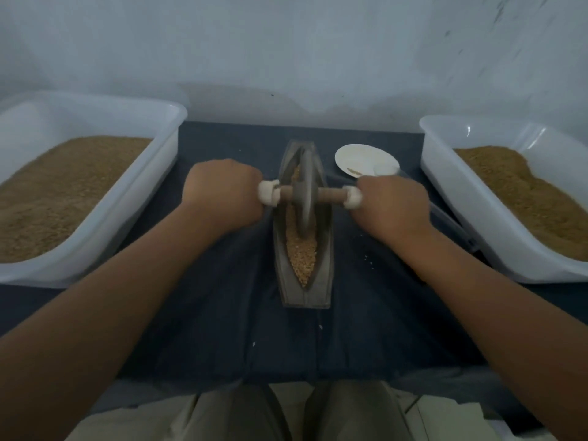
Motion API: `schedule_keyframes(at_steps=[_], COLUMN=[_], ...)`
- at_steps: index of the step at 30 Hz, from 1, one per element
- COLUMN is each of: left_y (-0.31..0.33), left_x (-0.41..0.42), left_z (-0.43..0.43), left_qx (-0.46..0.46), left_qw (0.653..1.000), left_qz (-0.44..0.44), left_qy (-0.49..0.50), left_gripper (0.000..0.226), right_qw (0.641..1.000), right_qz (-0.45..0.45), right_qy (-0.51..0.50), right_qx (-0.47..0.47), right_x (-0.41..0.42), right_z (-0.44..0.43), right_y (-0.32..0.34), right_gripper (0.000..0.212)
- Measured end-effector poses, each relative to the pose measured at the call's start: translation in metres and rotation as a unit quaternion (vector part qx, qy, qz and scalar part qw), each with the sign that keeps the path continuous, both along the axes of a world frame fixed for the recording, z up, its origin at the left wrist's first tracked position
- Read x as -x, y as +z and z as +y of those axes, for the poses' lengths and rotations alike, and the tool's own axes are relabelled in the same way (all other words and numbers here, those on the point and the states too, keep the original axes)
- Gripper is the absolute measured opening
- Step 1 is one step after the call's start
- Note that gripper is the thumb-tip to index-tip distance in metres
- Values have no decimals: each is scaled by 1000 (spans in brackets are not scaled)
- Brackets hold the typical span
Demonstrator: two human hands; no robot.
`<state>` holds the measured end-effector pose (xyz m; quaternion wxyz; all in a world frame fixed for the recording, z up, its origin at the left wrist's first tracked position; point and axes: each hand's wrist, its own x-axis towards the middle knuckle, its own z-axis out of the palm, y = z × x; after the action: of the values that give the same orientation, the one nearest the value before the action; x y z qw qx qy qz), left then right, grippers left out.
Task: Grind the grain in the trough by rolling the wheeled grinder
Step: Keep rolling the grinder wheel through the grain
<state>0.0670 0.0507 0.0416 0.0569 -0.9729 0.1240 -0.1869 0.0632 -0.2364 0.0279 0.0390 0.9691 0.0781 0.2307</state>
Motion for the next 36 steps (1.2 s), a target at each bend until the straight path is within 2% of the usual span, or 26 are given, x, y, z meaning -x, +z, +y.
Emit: schedule_keyframes(at_steps=[2,4,6,9,14,17,21,23,25,29,32,36], left_y=[-8,-13,-17,-16,5,8,-7,-9,-12,-8,9,13], left_x=[33,59,63,33,-35,-27,29,51,56,10,-36,-30], left_z=[9,16,20,12,-8,-10,10,18,19,5,-7,-8], left_qx=[-23,-29,-16,-14,27,14,-19,-14,-24,-30,-2,-13], left_qw=[999,997,997,999,999,1000,999,995,996,999,999,1000], left_qz=[-28,-51,-52,-27,0,-1,-36,-64,-62,-28,10,10], left_qy=[-26,-51,-52,-15,25,21,-34,-73,-66,1,30,20], left_gripper=[37,51,55,41,35,35,38,44,46,42,34,31], right_qw=[999,999,998,998,1000,1000,998,998,998,999,999,999], right_qz=[-30,-24,-14,-42,-6,14,-40,-23,-10,-30,20,40], right_qy=[20,47,56,22,-19,-18,33,52,56,9,-26,-28], right_qx=[10,6,15,47,2,-4,20,24,18,31,3,-9], right_x=[34,60,65,34,-39,-30,31,55,62,14,-37,-30], right_z=[-7,-13,-15,-6,7,3,-10,-17,-19,-8,4,2], right_y=[-4,-5,-6,-2,7,5,-7,-11,-14,-8,5,3], right_gripper=[46,46,45,41,39,39,41,37,36,36,27,34])
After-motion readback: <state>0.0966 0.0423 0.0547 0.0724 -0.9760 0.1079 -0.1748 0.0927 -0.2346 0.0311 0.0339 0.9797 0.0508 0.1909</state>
